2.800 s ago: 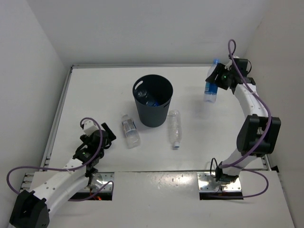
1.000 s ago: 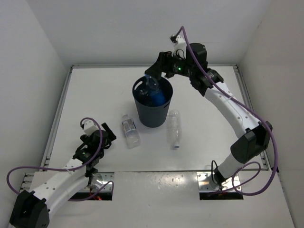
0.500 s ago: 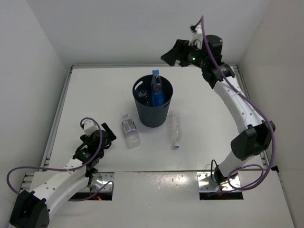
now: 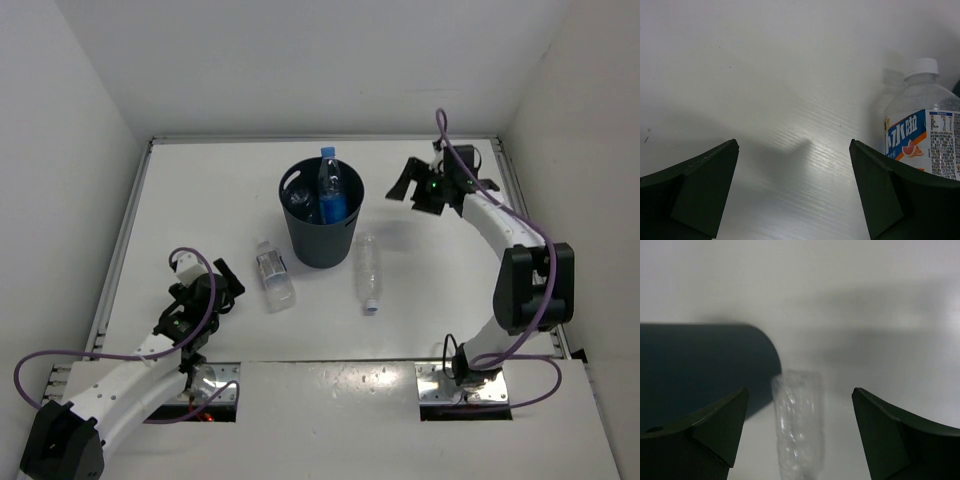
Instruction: Put the plastic bottles in the bin
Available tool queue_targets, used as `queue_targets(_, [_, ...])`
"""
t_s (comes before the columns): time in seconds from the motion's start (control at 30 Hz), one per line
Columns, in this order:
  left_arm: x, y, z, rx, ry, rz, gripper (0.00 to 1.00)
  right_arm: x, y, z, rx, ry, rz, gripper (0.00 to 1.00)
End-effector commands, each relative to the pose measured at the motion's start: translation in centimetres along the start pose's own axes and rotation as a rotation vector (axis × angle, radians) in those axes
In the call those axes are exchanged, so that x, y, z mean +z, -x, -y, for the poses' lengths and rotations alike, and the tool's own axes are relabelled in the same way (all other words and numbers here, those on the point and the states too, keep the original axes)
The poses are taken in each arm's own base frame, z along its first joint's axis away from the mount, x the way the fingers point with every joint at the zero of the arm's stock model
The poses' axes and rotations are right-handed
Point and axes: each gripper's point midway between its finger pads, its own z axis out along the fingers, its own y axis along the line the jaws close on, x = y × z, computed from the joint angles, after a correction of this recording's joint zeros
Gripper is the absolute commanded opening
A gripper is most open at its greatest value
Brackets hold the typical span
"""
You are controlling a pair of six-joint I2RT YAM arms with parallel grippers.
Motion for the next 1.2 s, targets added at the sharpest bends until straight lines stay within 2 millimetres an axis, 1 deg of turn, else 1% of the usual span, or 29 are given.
queue_targets(0.0, [-0.3,1.6,1.7,-0.040,-0.042,0.034,1.00,-2.0,-1.5,-0.8,0.007,0.032,-0.002,0.86])
queue_targets(0.03, [-0.3,1.6,1.7,-0.040,-0.042,0.034,1.00,-1.8,-2.7,-0.1,0.017,0.020,-0.027,0.86])
queue_targets(0.07, [-0.3,1.6,1.7,-0.040,-0.042,0.034,1.00,-2.0,-2.5,-0.3,0.014,0.024,-0.019,0.86])
queue_targets(0.1, [-0.3,1.6,1.7,-0.040,-0.042,0.034,1.00,-2.0,-2.9,-0.1,0.017,0.020,-0.026,0.86])
queue_targets(0.23, [-0.3,1.6,1.7,-0.040,-0.042,0.034,1.00,-1.8,-2.7,-0.1,0.008,0.020,-0.027,0.86])
queue_targets(0.3, [-0.3,1.6,1.7,-0.040,-0.042,0.034,1.00,-1.5,-2.9,0.1,0.012,0.015,-0.037,0.86])
queue_targets(0.37, [-0.3,1.6,1.7,-0.040,-0.042,0.034,1.00,-1.2,-3.4,-0.1,0.000,0.025,-0.053,0.86])
queue_targets(0.4, [-0.3,1.6,1.7,-0.040,-0.042,0.034,1.00,-0.8,-3.6,-0.3,-0.006,0.030,-0.058,0.86])
queue_targets(0.47, [-0.3,1.6,1.7,-0.040,-0.042,0.034,1.00,-0.2,-4.0,0.0,-0.011,0.036,-0.076,0.86])
queue_targets(0.53, [-0.3,1.6,1.7,-0.040,-0.042,0.034,1.00,0.3,-4.6,0.1,-0.020,0.034,-0.096,0.86])
queue_targets(0.57, [-0.3,1.6,1.7,-0.040,-0.042,0.034,1.00,0.7,-5.0,-0.3,-0.040,0.051,-0.106,0.86])
queue_targets(0.6, [-0.3,1.6,1.7,-0.040,-0.042,0.034,1.00,1.1,-5.5,-0.1,-0.033,0.055,-0.128,0.86])
queue_targets(0.63, [-0.3,1.6,1.7,-0.040,-0.042,0.034,1.00,1.3,-6.0,-0.4,-0.048,0.069,-0.146,0.86])
queue_targets(0.67, [-0.3,1.6,1.7,-0.040,-0.042,0.034,1.00,1.5,-6.2,-0.9,-0.076,0.081,-0.145,0.86])
queue_targets(0.8, [-0.3,1.6,1.7,-0.040,-0.042,0.034,1.00,3.0,-8.0,-0.8,-0.081,0.094,-0.206,0.86])
queue_targets(0.87, [-0.3,1.6,1.7,-0.040,-0.042,0.034,1.00,3.4,-9.1,-1.2,-0.094,0.110,-0.238,0.86])
queue_targets(0.9, [-0.3,1.6,1.7,-0.040,-0.042,0.034,1.00,3.5,-9.4,-1.2,-0.098,0.120,-0.251,0.86])
queue_targets(0.97, [-0.3,1.6,1.7,-0.040,-0.042,0.034,1.00,4.2,-9.9,-1.9,-0.121,0.140,-0.272,0.86])
queue_targets(1.03, [-0.3,1.6,1.7,-0.040,-0.042,0.034,1.00,4.4,-10.2,-1.7,-0.118,0.136,-0.280,0.87])
queue_targets(1.17, [-0.2,1.5,1.6,-0.034,-0.037,0.028,1.00,5.2,-11.6,-0.6,-0.099,0.115,-0.324,0.87])
